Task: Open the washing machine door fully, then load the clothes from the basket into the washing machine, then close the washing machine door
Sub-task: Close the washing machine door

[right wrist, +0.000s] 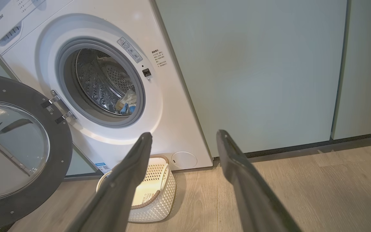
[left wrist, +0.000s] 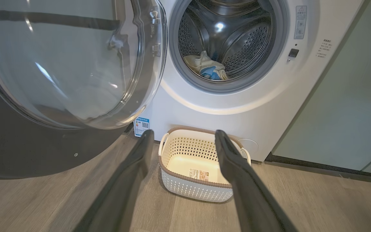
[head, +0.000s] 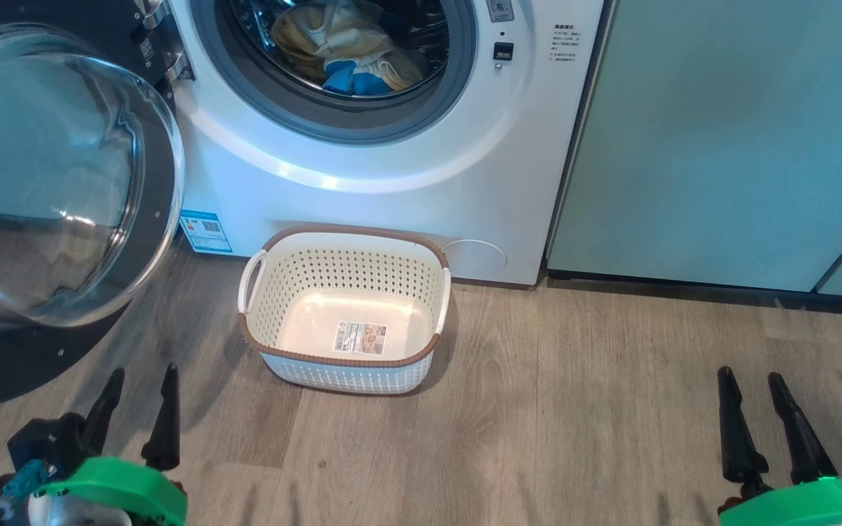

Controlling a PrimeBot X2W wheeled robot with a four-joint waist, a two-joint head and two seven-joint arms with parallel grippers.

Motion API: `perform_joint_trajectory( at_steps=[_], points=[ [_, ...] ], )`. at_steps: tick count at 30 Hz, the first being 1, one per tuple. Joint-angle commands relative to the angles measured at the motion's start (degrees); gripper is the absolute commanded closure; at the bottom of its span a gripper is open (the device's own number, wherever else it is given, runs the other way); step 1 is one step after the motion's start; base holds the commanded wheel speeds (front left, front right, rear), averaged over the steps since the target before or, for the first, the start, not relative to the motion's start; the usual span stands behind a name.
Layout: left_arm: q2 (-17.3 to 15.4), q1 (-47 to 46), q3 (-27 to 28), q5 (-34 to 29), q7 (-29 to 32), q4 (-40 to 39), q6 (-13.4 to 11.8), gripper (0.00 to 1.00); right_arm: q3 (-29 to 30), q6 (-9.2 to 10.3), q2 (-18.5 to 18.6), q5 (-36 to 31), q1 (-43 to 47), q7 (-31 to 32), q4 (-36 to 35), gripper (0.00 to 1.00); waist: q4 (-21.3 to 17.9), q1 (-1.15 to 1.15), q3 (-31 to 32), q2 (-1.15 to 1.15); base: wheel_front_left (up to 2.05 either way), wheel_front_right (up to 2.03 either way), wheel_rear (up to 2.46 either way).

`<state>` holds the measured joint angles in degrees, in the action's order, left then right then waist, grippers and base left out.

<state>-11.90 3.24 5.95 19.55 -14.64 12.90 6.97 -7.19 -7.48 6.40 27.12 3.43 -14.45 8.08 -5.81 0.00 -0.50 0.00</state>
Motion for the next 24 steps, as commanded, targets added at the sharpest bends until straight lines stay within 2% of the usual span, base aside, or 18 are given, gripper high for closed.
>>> perform_joint_trajectory(
  at_steps=[1, 13, 24],
  points=[
    [-0.76, -2.77, 2.94, -0.73, -0.36, -2.0, 0.14, 0.0, -0.77, -0.01, 0.7, -0.26, -0.98, -0.55, -1.92, 0.0, 0.04, 0.0, 0.03, 0.0, 0.0, 0.0, 0.0],
    [0.5, -3.2, 3.74, -0.88, -0.36, -1.82, 0.35, 0.0, -0.48, -0.01, 1.06, -0.31, -0.69, -0.55, -2.11, 0.0, 1.89, 0.0, 0.35, 0.0, 0.0, 0.0, 0.0],
    [1.24, -3.64, 4.62, -0.6, -0.36, -0.97, 0.43, 0.0, -0.97, -0.01, 0.82, -0.15, -0.66, -0.55, -2.07, 0.0, 8.36, 0.0, 0.57, 0.0, 0.0, 0.0, 0.0]
  ],
)
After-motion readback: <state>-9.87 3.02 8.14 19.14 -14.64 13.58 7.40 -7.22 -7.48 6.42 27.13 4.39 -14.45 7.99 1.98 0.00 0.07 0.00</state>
